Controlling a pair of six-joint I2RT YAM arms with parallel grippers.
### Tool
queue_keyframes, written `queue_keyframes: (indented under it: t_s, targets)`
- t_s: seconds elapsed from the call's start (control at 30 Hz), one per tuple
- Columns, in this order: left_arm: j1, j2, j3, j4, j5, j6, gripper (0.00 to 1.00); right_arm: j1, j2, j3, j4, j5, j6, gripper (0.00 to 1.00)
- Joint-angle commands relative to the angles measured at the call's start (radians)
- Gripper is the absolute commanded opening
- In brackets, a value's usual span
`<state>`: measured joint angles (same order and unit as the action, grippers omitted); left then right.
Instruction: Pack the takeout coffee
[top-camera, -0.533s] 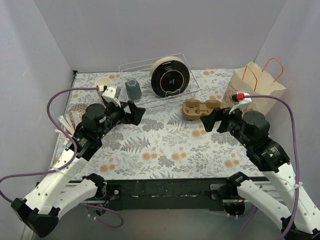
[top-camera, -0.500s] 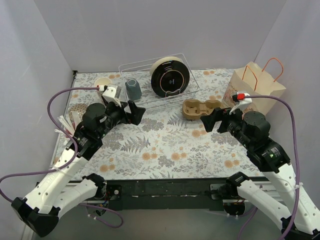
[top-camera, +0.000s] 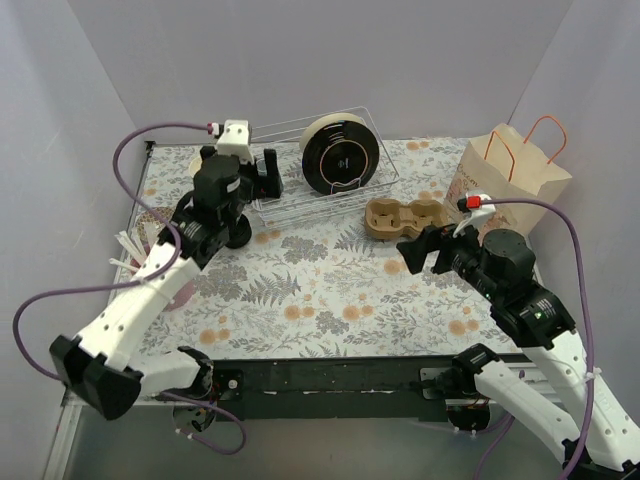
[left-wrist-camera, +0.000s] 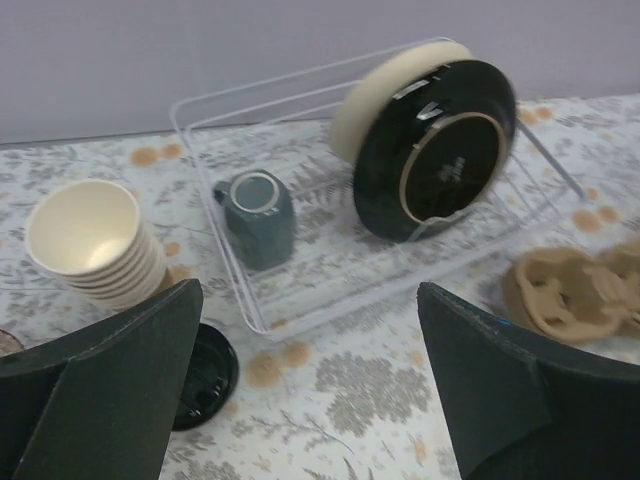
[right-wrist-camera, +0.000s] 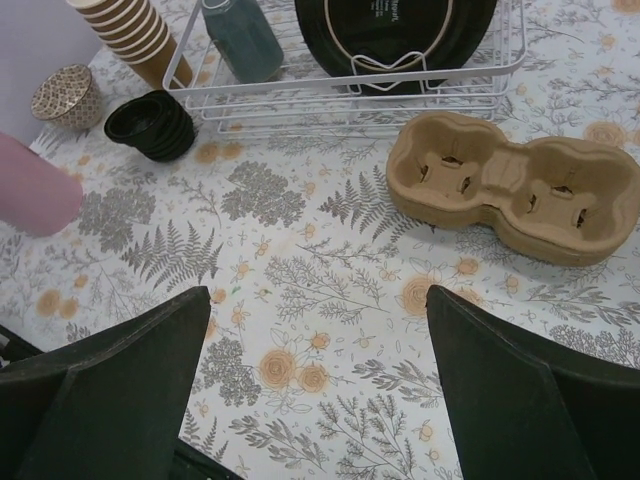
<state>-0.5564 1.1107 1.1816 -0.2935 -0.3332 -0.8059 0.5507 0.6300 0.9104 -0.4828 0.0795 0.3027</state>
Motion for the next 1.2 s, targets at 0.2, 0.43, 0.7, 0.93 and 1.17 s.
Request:
queue_keyframes:
  t_s: [0.2, 0.43, 0.7, 0.93, 1.17]
  targets:
    - [0.291, 0.423, 0.367, -0.2, -0.046, -0.007, 0.59, -0.003, -0.098, -0.082, 0.104, -0.188, -0.096, 0.92]
    - [0.346, 0.612, 0.499, -0.257, -0.001, 0.028, 0.4, -0.003, -0.118, -0.114, 0.102, -0.199, -0.129, 0.9]
    - [0.352, 0.719, 0.561, -0.288, -0.046, 0.065, 0.27, -0.003, -0.11, -0.119, 0.11, -0.204, -0.142, 0.9]
    - [0.354, 0.71, 0.552, -0.268, -0.03, 0.091, 0.33, -0.003, -0.107, -0.119, 0.113, -0.205, -0.146, 0.9]
    - [0.357, 0.69, 0.593, -0.26, -0.058, 0.125, 0.33, -0.003, -0.095, -0.116, 0.11, -0.205, -0.149, 0.9]
